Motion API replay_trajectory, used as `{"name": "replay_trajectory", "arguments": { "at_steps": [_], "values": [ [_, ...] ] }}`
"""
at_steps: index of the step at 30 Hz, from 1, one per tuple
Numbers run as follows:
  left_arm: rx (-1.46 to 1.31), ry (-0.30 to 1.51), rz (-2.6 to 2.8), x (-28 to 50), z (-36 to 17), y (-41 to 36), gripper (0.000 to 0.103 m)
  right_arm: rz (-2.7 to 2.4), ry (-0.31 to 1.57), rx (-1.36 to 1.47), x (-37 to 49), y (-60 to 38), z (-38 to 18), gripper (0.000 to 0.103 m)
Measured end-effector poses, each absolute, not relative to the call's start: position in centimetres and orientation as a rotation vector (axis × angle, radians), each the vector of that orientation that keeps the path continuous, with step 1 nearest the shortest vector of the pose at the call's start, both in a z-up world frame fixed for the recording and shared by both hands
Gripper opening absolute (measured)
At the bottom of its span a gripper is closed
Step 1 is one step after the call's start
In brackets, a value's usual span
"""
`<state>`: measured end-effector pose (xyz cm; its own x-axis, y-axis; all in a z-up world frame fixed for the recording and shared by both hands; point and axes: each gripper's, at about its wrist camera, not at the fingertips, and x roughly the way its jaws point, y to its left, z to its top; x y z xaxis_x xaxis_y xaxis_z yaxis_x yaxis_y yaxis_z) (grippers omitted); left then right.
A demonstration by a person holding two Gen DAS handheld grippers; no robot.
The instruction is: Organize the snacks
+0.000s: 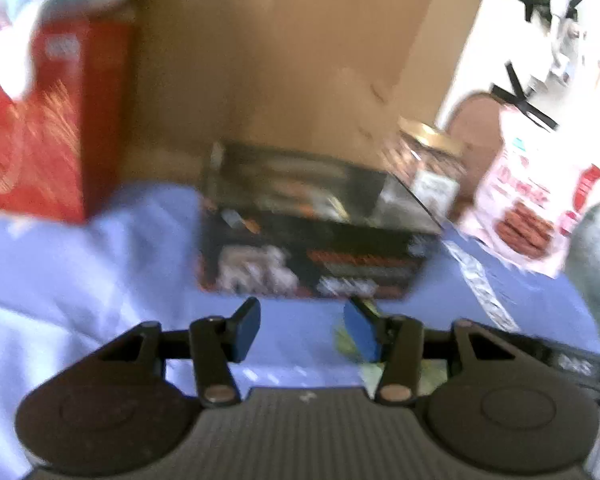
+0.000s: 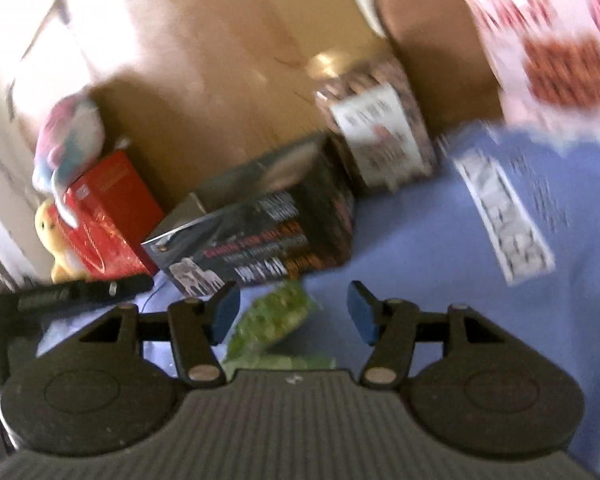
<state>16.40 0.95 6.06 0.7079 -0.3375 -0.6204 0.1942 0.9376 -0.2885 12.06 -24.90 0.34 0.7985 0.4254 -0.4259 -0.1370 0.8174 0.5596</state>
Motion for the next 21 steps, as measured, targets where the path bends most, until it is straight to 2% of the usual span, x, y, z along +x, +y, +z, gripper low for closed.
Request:
{"name": "replay_trajectory", "arguments": {
  "at_steps": [7, 10, 11, 12, 16, 18, 20, 21],
  "values": [
    [-0.329, 0.838, -0.346, 18.6, 4.0, 0.0, 0.049, 0.382, 0.683, 0.682, 14.6, -25.4, -1.2, 0.061],
    [-0.341, 0.855, -0.338, 18.8, 3.2, 0.1, 0.05, 0.408, 0.713, 0.68, 16.1, -24.7, -1.6, 0.045],
    [-0.339, 0.859, -0.333, 18.6, 3.0, 0.2, 0.052, 0.424, 0.73, 0.675, 16.7, -24.4, -1.7, 0.027],
    [-0.339, 0.862, -0.328, 18.5, 2.9, 0.5, 0.053, 0.444, 0.752, 0.679, 17.4, -24.1, -1.9, 0.021],
    [-0.389, 0.832, -0.331, 17.3, 3.4, 2.6, 0.056, 0.539, 0.761, 0.752, 17.3, -23.5, -1.3, 0.014],
    [-0.441, 0.793, -0.342, 16.3, 4.1, 4.4, 0.061, 0.616, 0.742, 0.771, 16.2, -22.8, -0.2, 0.01],
    [-0.496, 0.745, -0.352, 14.9, 4.7, 6.4, 0.083, 0.691, 0.733, 0.756, 15.1, -21.7, 1.0, 0.01],
    [-0.52, 0.72, -0.353, 14.1, 5.0, 7.3, 0.087, 0.728, 0.732, 0.744, 14.5, -21.1, 1.6, 0.01]
  ]
}}
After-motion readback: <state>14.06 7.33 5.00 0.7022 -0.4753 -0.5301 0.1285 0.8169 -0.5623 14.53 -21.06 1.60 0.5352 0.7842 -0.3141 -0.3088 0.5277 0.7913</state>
